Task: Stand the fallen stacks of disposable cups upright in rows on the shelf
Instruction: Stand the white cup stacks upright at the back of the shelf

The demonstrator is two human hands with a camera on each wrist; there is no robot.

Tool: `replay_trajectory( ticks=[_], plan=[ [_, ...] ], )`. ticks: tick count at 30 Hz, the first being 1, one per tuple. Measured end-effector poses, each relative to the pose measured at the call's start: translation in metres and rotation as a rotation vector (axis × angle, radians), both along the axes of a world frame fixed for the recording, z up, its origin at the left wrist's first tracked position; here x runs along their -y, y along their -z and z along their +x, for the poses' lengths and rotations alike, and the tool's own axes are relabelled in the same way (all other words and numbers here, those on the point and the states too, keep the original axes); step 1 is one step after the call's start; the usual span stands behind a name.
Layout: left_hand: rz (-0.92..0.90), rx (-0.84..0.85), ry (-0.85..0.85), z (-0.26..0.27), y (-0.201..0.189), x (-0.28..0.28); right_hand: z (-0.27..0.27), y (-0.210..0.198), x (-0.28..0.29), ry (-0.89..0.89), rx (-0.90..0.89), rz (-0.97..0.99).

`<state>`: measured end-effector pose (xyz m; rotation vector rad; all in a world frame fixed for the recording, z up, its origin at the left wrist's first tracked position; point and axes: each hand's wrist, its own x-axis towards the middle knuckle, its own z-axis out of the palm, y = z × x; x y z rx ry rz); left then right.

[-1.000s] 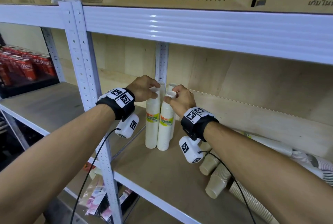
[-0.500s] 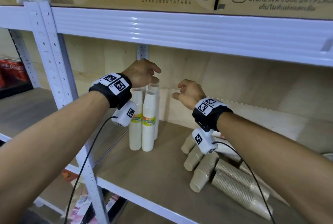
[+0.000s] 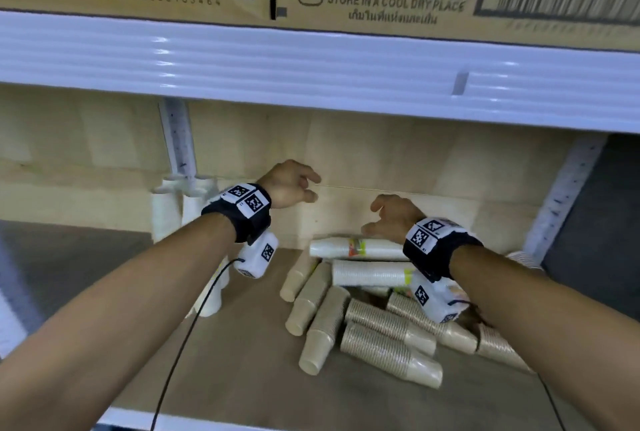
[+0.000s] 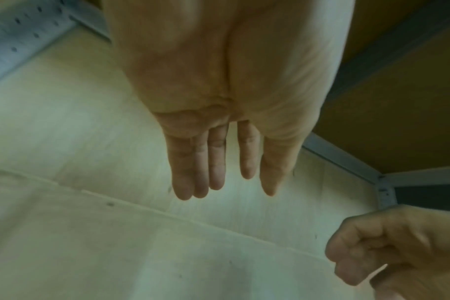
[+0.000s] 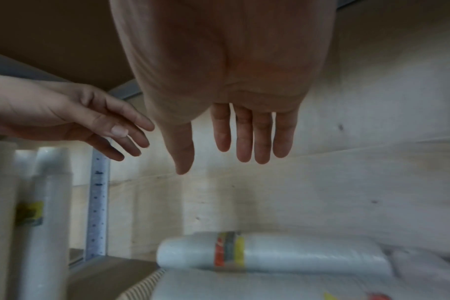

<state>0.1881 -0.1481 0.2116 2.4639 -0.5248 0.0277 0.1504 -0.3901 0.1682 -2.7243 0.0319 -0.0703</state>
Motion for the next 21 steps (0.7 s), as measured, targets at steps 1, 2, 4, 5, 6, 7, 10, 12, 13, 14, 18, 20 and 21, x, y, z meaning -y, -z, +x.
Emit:
replay_trajectory(
  ticks=[1,2,4,5,6,7,10,12,13,14,18,20,21],
  plan=[
    [0.006,-0.015,0.012,0.005,0.009,0.007,-0.001,0.006,0.012,0.011,-0.03,-0.009],
    [0.01,-0.034,0.023,0.009,0.017,0.014,-0.003,0.012,0.023,0.023,-0.063,-0.009],
    [0.013,-0.079,0.042,0.018,0.036,0.025,-0.006,0.023,0.043,0.048,-0.119,-0.002],
    [0.019,-0.096,0.052,0.024,0.046,0.033,-0.008,0.03,0.054,0.059,-0.136,-0.002],
    [0.034,-0.107,0.047,0.026,0.055,0.032,-0.009,0.036,0.058,0.056,-0.144,-0.015],
    [0.045,-0.122,0.055,0.031,0.066,0.037,-0.01,0.043,0.067,0.067,-0.161,-0.034],
    [0.058,-0.18,0.061,0.044,0.094,0.043,-0.012,0.064,0.086,0.076,-0.2,-0.075],
    [0.051,-0.219,0.062,0.051,0.109,0.048,-0.011,0.077,0.097,0.089,-0.224,-0.096],
    [0.047,-0.231,0.057,0.054,0.116,0.049,-0.01,0.082,0.1,0.095,-0.237,-0.117],
    [0.039,-0.237,0.054,0.056,0.122,0.05,-0.009,0.087,0.103,0.089,-0.243,-0.156],
    [0.053,-0.266,0.062,0.064,0.142,0.05,-0.003,0.101,0.112,0.081,-0.248,-0.21],
    [0.062,-0.264,0.069,0.067,0.149,0.048,-0.002,0.105,0.115,0.065,-0.25,-0.237],
    [0.068,-0.259,0.069,0.068,0.153,0.048,-0.002,0.106,0.117,0.065,-0.261,-0.247]
  ],
)
